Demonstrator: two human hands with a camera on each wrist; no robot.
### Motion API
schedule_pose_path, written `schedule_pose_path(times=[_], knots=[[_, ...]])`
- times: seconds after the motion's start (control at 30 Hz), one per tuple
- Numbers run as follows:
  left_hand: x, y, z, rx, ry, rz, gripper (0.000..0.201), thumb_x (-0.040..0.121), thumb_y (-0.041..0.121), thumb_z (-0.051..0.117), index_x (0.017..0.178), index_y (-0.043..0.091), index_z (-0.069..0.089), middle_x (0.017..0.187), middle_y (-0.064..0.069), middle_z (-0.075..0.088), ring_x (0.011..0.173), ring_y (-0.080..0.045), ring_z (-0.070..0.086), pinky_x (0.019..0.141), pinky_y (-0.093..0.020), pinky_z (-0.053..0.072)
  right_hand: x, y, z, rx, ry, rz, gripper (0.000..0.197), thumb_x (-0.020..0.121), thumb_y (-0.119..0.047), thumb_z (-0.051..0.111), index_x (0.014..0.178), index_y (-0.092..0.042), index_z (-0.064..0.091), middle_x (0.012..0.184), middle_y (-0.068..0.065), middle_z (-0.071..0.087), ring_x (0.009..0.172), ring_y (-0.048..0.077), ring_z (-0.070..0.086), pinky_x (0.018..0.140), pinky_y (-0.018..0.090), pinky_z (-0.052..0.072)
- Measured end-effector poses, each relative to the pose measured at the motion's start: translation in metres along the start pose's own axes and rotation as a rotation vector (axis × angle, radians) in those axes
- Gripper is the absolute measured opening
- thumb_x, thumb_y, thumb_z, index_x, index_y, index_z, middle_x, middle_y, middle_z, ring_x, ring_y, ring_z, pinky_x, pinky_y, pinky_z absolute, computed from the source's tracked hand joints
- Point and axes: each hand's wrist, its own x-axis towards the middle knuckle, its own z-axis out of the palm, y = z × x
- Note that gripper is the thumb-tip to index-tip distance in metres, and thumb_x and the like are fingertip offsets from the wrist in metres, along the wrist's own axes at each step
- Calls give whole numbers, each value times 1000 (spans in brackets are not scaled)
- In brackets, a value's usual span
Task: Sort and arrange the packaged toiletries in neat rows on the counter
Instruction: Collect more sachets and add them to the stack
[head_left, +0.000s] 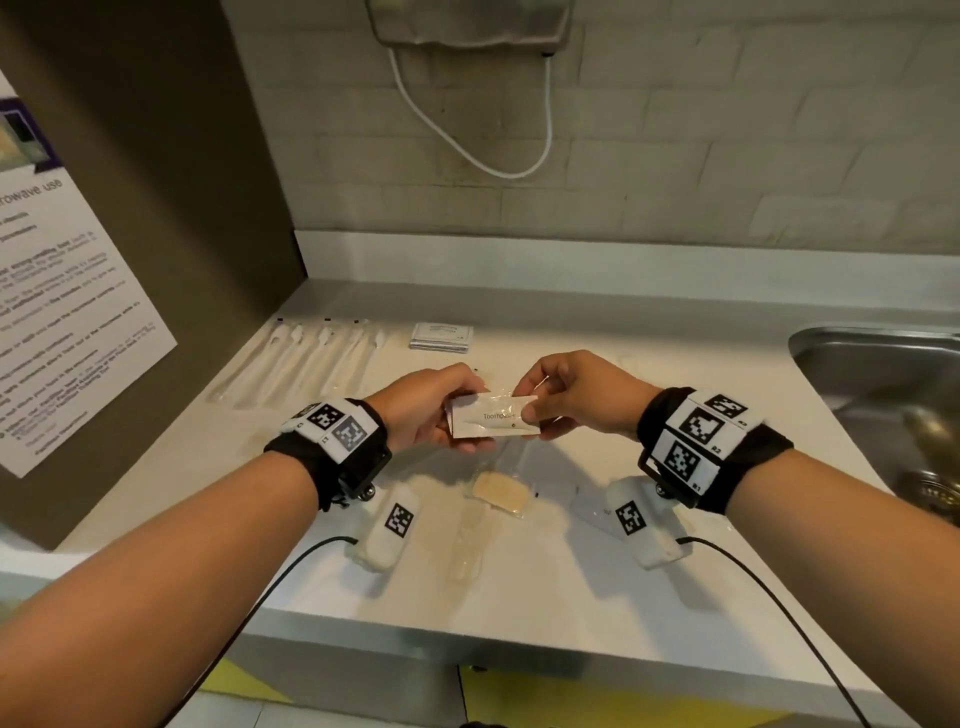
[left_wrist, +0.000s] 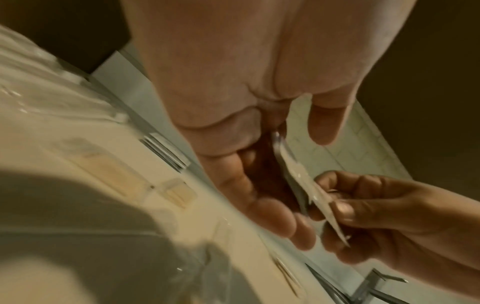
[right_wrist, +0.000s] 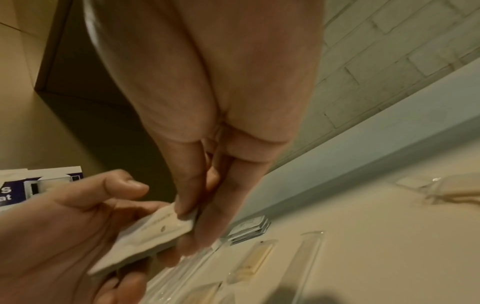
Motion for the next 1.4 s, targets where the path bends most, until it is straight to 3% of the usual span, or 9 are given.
schedule_pose_path(times=[0.1, 0.3, 0.43, 0.53, 0.67, 0.93, 1.1, 1.27, 1.4], knots=[[7, 2, 25, 94, -53, 22, 25, 96, 9, 49, 117, -2, 57, 104, -23, 68, 75, -29, 72, 60, -30, 61, -7, 8, -11, -16, 105, 0, 21, 83, 3, 70, 102, 4, 61, 91, 22, 70, 70, 27, 68, 68, 32, 61], [22, 2, 63, 267, -18, 125, 23, 95, 2, 47, 115, 3, 60, 99, -14, 70, 67, -17, 73, 54, -22, 52, -24, 41, -34, -140, 271, 51, 27, 72, -12, 83, 86, -10, 61, 69, 4, 64, 62, 20, 64, 69, 37, 58], [27, 2, 63, 294, 49, 178, 17, 92, -2, 46, 99, 3, 60, 82, -10, 66, 57, -14, 67, 50, -24, 42, -43, 68, -33, -438, 34, 176, 38, 66, -36, 86, 88, -24, 58, 82, -8, 62, 71, 7, 57, 65, 24, 45], [30, 2, 58, 298, 54, 173, 14, 91, 0, 47, 93, 5, 60, 80, -13, 64, 61, -18, 65, 52, -26, 42, -50, 84, -21, -656, -132, 248, 55, 55, -54, 86, 92, -25, 58, 88, -13, 61, 80, 9, 56, 65, 24, 43], [34, 5, 60, 265, 52, 169, 14, 91, 0, 47, 92, 5, 60, 83, -14, 63, 67, -23, 65, 51, -27, 42, -46, 89, -14, -742, -88, 214, 44, 65, -39, 84, 94, -21, 56, 93, -6, 60, 85, 18, 57, 67, 28, 45], [34, 3, 63, 252, 65, 161, 16, 93, -1, 44, 93, 5, 59, 83, -13, 61, 61, -19, 65, 50, -26, 40, -33, 82, -9, -766, -151, 169, 41, 74, -18, 80, 111, -8, 64, 111, 4, 66, 91, 19, 56, 80, 30, 48], [24, 1, 53, 211, 114, 161, 19, 93, -4, 42, 104, 0, 57, 93, -18, 62, 61, -17, 65, 49, -23, 43, -30, 66, -20, -681, -51, -10, 10, 85, -11, 67, 92, -18, 65, 96, 0, 64, 87, 16, 55, 77, 24, 38], [9, 1, 33, 78, 175, 148, 26, 94, -3, 39, 110, 0, 59, 104, -21, 64, 69, -26, 68, 51, -25, 50, -21, 24, -41, -450, 41, -167, 13, 81, -8, 74, 88, -17, 69, 79, -7, 65, 60, 7, 56, 62, 21, 47], [-7, 2, 16, -113, 187, 142, 25, 96, -2, 37, 105, 4, 59, 105, -21, 62, 73, -33, 70, 52, -27, 56, -3, -6, -27, -502, 42, -260, 23, 74, -16, 81, 92, -21, 68, 78, -9, 65, 62, 8, 57, 60, 26, 47]])
